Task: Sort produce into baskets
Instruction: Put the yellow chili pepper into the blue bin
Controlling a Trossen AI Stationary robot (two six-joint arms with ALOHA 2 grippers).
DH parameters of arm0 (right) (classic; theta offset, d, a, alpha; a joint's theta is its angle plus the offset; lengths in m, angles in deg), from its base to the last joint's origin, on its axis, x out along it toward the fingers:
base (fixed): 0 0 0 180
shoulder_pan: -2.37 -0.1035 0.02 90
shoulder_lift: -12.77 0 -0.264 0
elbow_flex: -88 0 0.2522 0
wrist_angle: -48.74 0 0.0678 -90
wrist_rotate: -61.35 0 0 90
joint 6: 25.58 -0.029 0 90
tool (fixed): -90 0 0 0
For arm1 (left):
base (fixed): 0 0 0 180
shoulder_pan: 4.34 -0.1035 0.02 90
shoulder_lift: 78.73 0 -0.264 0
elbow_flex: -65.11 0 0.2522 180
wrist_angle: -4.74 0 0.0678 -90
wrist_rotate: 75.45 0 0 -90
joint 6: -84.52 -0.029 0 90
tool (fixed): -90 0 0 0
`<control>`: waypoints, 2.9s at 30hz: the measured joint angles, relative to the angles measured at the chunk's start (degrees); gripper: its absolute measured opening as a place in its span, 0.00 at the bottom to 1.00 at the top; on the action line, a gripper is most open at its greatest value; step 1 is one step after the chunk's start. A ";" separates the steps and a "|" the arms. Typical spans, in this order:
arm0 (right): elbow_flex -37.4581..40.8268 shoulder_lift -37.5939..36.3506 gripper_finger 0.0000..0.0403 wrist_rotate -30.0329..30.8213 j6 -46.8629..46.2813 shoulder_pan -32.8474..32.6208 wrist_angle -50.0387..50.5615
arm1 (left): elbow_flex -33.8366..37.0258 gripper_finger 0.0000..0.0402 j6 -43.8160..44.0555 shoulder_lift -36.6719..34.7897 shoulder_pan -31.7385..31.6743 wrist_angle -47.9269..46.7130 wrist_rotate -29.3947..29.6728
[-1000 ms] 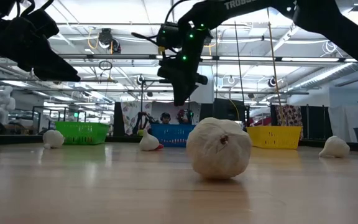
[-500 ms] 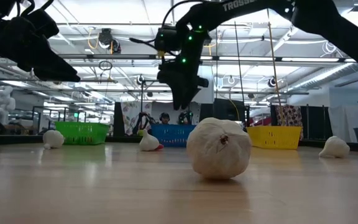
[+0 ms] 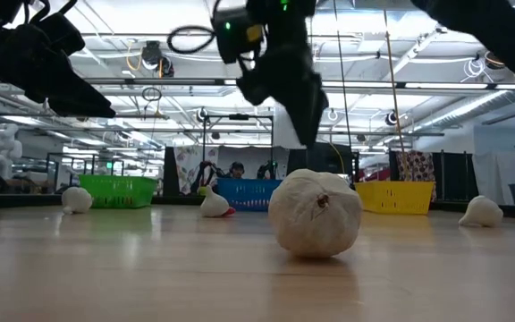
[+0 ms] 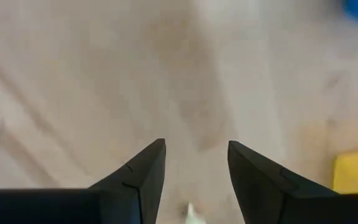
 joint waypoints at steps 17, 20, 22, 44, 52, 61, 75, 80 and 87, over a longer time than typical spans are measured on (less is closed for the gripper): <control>0.02 -2.93 0.41 -0.01 -12.60 -22.60 -0.41 | 0.04 0.54 2.09 0.11 0.00 -3.17 -0.02; 0.01 -3.30 0.41 -1.77 -20.15 -26.51 -0.41 | 0.04 0.54 2.60 0.11 0.00 -3.06 -0.02; 0.01 -3.30 0.41 -3.88 -26.19 -28.99 -0.39 | 0.04 0.54 2.63 0.11 0.00 -3.04 -0.02; 17.93 -5.67 0.41 -22.48 -56.34 -43.52 -3.64 | 0.04 0.54 -5.90 0.09 0.00 6.82 -0.49; 32.55 -21.70 0.41 -18.15 -74.06 -45.92 -15.06 | 0.04 0.54 -6.38 0.09 0.00 6.77 -0.61; 50.43 -32.06 0.41 -12.23 -101.50 -50.69 -38.97 | 0.04 0.54 -6.07 0.11 0.00 6.07 -0.63; 56.30 -28.17 0.41 -12.80 -99.83 -51.28 -53.64 | 0.04 0.54 -6.14 0.09 0.00 5.87 -0.63; 56.30 -25.91 0.41 -12.98 -96.52 -51.14 -54.22 | 0.04 0.54 -6.20 0.09 0.00 5.84 -0.63; 56.28 -25.14 0.41 -9.86 -93.99 -50.72 -54.21 | 0.04 0.54 -6.48 0.09 0.00 5.88 -0.63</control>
